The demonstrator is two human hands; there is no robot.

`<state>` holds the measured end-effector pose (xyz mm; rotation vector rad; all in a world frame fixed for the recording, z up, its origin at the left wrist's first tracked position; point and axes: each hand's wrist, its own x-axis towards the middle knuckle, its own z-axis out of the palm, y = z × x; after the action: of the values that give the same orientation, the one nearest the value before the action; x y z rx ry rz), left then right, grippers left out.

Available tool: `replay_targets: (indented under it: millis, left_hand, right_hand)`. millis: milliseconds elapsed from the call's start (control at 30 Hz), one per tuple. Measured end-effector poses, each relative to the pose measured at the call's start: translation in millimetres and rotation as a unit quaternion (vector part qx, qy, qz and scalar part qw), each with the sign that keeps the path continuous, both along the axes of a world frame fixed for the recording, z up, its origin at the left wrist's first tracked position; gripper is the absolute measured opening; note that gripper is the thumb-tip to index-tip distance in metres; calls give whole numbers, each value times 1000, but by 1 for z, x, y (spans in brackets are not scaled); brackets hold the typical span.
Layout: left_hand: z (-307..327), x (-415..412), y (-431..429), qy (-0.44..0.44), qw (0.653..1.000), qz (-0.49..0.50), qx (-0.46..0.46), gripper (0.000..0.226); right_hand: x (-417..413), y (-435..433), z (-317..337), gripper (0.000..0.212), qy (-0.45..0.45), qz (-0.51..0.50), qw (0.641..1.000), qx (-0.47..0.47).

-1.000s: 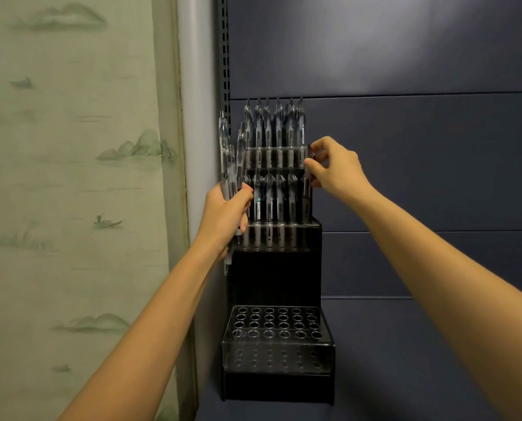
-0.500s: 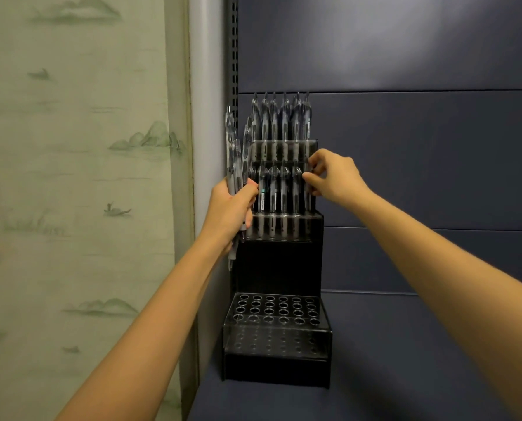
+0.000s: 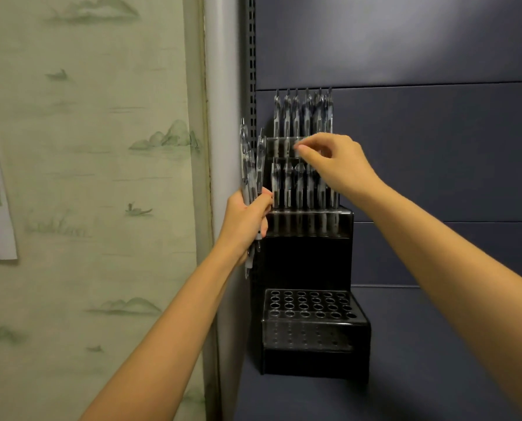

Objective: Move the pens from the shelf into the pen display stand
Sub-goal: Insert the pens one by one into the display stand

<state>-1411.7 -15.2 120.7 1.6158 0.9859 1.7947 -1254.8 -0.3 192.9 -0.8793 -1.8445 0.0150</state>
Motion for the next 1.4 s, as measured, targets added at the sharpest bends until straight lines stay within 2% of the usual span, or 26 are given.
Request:
replay_targets:
  millis: [100, 167, 500, 667, 833, 967, 1400]
  left_hand:
    - [-1, -4, -3, 10, 1000, -2, -2, 6]
    - [-2, -4, -5, 23, 1000, -2, 6, 8]
    - [-1, 3, -2, 29, 999, -1, 16, 9]
    - [0, 2, 2, 21, 999, -26, 24, 18]
    - [-7, -12, 8, 6, 1000, -9, 25, 28]
    - [-7, -24, 12, -16, 999, 17, 37, 35]
    - [-6, -31, 10, -17, 999, 19, 45, 33]
  right_hand:
    - [-25, -15, -2, 32, -31, 61, 997, -33]
    - [-35, -17, -6, 33, -9, 82, 996, -36]
    - [-42, -12, -1, 30, 13, 79, 995, -58]
    - [-38, -3, 9, 33, 62, 82, 994, -42]
    - [-28, 4, 27, 33, 118, 62, 991, -6]
    - [-27, 14, 24, 33, 84, 27, 996, 0]
    - [-38, 28, -2, 31, 9, -2, 999, -37]
